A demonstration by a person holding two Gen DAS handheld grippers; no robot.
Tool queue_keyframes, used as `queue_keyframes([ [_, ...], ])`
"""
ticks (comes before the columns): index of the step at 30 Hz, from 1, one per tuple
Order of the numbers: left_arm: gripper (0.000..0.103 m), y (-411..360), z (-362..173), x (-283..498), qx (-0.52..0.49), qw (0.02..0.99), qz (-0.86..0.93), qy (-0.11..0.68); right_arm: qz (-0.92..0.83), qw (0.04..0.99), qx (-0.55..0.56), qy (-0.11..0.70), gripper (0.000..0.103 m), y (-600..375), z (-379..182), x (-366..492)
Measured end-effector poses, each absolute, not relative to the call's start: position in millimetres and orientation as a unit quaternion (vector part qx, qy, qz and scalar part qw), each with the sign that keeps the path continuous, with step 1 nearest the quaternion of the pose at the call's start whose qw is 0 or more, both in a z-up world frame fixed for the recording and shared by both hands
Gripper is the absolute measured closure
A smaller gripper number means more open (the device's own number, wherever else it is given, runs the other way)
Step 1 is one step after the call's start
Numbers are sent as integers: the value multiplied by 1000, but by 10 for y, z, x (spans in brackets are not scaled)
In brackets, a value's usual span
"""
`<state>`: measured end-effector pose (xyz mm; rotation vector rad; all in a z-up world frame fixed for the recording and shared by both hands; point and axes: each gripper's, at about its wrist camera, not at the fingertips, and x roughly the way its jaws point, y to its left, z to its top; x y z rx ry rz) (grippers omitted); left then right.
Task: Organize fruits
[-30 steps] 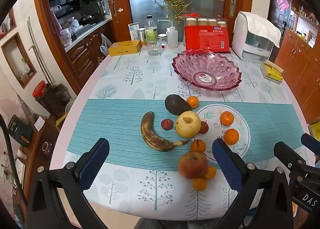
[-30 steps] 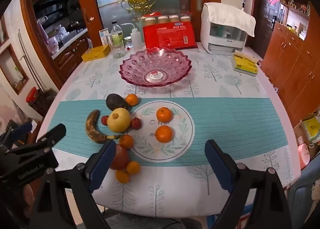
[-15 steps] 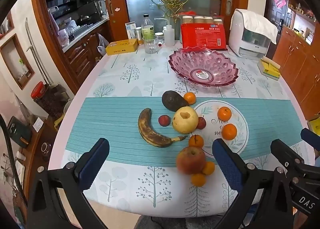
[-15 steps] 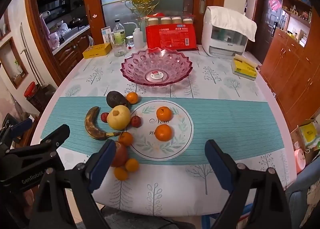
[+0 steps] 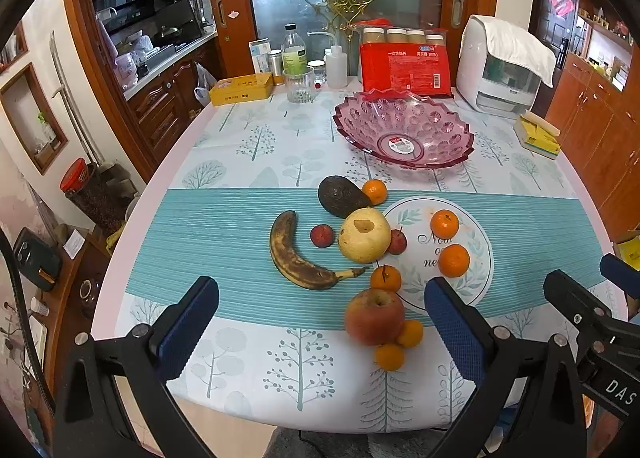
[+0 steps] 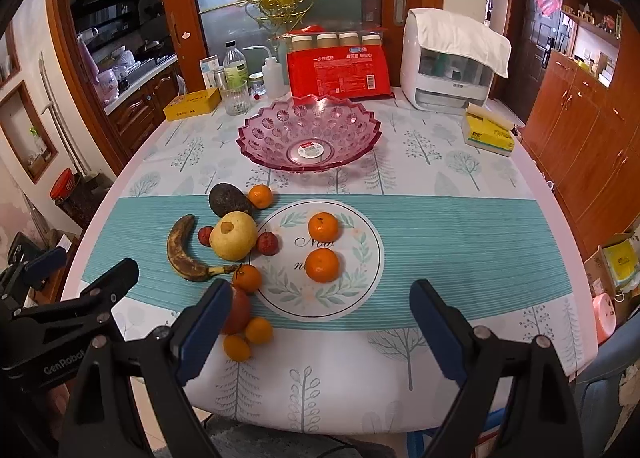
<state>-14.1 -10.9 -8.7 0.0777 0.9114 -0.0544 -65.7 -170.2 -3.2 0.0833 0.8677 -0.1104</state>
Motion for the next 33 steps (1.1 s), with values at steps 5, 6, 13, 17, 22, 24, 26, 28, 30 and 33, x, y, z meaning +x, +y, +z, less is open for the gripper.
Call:
queue_keyframes([
  [5, 1, -100, -87, -138, 38, 897, -27, 439, -51, 906, 38, 419, 12, -1731, -34, -638],
  [6, 1, -109, -80, -136, 38, 898, -26, 438, -51, 905, 38, 420, 12, -1727, -30, -634],
  [13, 1, -182, -101, -129, 33, 898, -17, 438, -46, 904, 34, 423, 12, -1766, -43, -606],
  [17, 1, -201, -93, -149, 33, 899, -14, 437, -40, 904, 30, 424, 12, -1793, -57, -592],
  [22, 1, -194, -94, -140, 34, 898, -15, 438, -31, 907, 30, 420, 12, -1792, -65, -616],
  [24, 1, -182, -89, -165, 31, 898, -13, 438, -30, 907, 29, 420, 12, -1786, -71, -619],
  [26, 1, -183, -83, -198, 31, 898, -12, 438, -29, 907, 27, 419, 12, -1778, -63, -622],
  [28, 1, -178, -86, -201, 31, 899, -13, 437, -29, 909, 27, 416, 12, -1778, -54, -624],
  [30, 1, -184, -88, -200, 34, 898, -14, 438, -29, 909, 27, 416, 12, -1781, -52, -621],
  [33, 1, -176, -95, -178, 37, 897, -17, 440, -32, 908, 31, 417, 12, -1785, -51, -612],
])
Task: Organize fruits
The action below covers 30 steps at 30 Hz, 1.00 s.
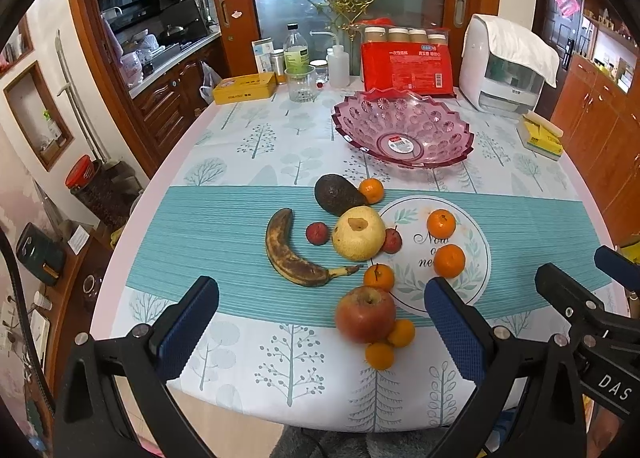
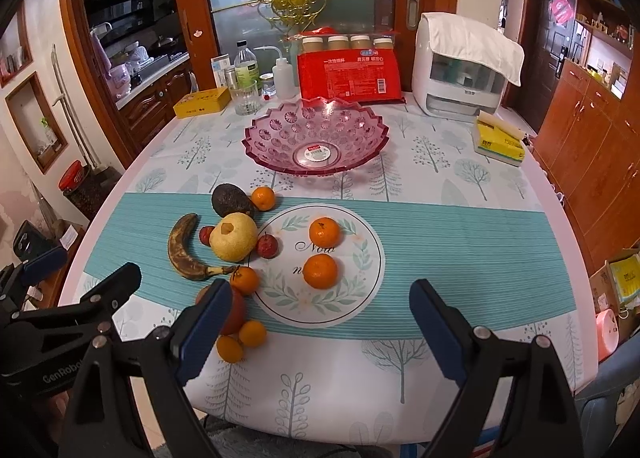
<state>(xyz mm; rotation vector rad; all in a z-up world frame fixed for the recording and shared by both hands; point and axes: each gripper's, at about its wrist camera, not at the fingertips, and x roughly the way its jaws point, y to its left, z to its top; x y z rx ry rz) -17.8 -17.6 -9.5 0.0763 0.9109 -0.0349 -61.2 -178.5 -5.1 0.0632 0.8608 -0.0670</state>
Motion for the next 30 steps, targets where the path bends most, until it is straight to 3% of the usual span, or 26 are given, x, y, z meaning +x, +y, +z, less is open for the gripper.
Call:
queue_keyframes([
  [30, 1, 372, -531, 727, 39, 873, -22, 486, -47, 879, 42, 472, 12, -1562, -465, 107],
])
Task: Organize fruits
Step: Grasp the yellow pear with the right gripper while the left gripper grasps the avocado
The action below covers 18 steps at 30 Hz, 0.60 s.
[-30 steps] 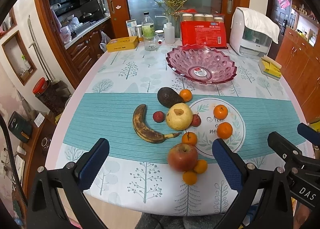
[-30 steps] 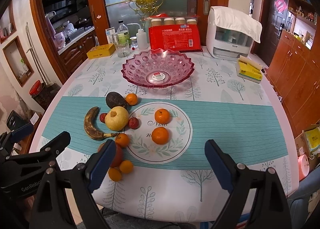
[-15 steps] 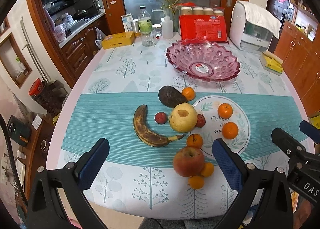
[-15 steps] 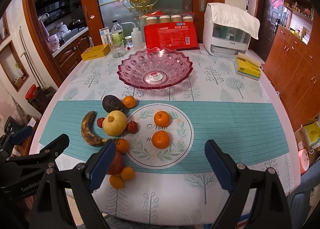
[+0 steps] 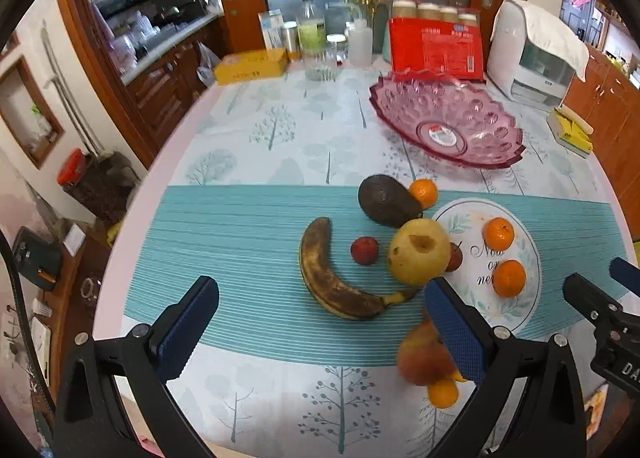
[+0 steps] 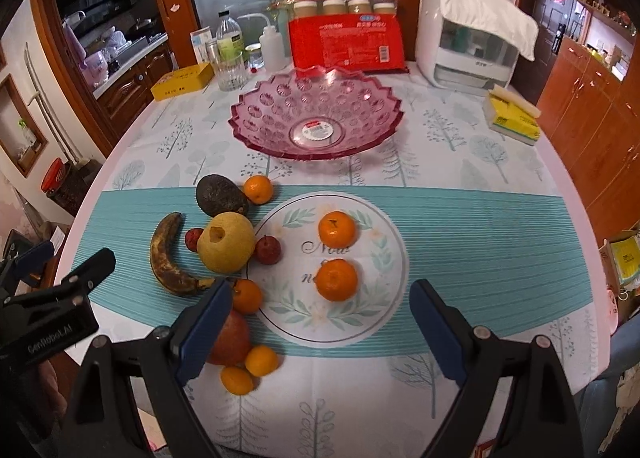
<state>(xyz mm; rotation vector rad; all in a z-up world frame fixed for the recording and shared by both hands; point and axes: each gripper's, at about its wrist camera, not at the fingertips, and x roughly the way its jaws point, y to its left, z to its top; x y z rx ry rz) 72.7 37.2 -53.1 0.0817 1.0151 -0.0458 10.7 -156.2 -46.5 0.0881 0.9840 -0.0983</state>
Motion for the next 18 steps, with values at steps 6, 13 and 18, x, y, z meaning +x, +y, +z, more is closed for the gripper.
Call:
queue_keyframes([
  [6, 1, 456, -689, 965, 85, 861, -42, 499, -20, 872, 44, 487, 12, -1406, -652, 429],
  [13, 1, 567, -721, 1240, 99, 861, -35, 498, 14, 853, 54, 518, 12, -1197, -919, 705],
  [18, 1, 648, -767, 1474, 96, 856, -46, 506, 20, 847, 60, 528, 12, -1093, -1086, 855],
])
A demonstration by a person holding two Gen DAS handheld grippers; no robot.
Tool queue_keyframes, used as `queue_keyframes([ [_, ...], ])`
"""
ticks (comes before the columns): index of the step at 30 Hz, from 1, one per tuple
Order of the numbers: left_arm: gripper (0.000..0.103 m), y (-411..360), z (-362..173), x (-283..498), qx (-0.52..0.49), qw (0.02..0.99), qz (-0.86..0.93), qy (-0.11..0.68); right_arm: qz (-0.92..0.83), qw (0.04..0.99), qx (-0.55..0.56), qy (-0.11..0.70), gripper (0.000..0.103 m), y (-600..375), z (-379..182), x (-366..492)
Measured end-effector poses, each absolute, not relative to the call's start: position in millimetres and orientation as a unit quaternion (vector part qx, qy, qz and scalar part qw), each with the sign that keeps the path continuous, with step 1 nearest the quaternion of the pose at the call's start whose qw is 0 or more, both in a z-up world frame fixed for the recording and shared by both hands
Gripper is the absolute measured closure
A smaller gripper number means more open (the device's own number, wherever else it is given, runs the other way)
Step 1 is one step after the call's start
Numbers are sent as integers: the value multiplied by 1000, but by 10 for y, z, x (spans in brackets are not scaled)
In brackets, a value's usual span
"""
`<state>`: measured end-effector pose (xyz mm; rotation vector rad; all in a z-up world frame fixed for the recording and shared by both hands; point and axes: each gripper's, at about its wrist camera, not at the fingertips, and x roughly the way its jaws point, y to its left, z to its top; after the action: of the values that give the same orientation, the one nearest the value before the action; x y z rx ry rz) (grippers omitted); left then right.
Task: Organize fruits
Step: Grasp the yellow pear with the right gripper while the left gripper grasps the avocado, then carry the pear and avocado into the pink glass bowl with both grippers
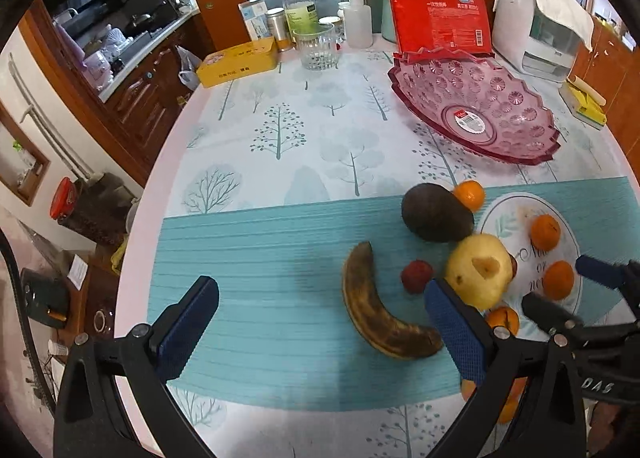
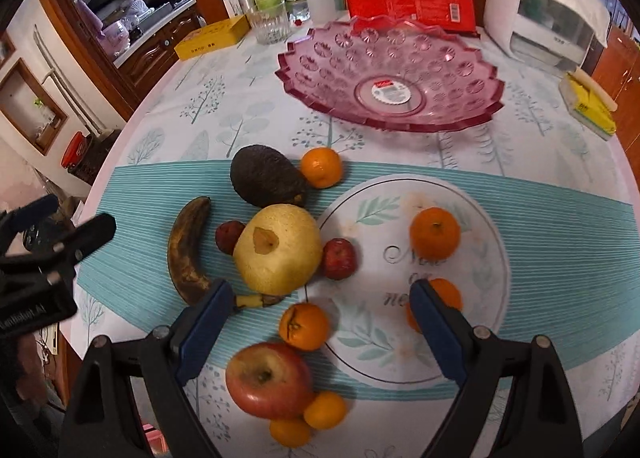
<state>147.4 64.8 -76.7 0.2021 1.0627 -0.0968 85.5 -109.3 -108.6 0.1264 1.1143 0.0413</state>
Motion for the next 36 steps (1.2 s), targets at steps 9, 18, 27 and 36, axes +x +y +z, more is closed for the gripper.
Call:
queue_keyframes([
  [9, 1, 668, -979, 1898, 88, 841, -72, 529, 44, 851, 11, 523, 12, -781, -1282, 1118],
  [18, 1, 641, -1206, 2121, 86, 825, -83, 552, 48, 836, -50, 544, 16, -541, -1629, 1276],
  [27, 1, 491, -1380, 2205, 89, 810, -110, 569, 39, 850, -30, 525, 30, -691, -1567, 1250],
  [36, 1, 103, -1558, 2349, 81, 788, -163, 588, -14, 866, 32, 499, 30, -1125, -1380, 1276],
])
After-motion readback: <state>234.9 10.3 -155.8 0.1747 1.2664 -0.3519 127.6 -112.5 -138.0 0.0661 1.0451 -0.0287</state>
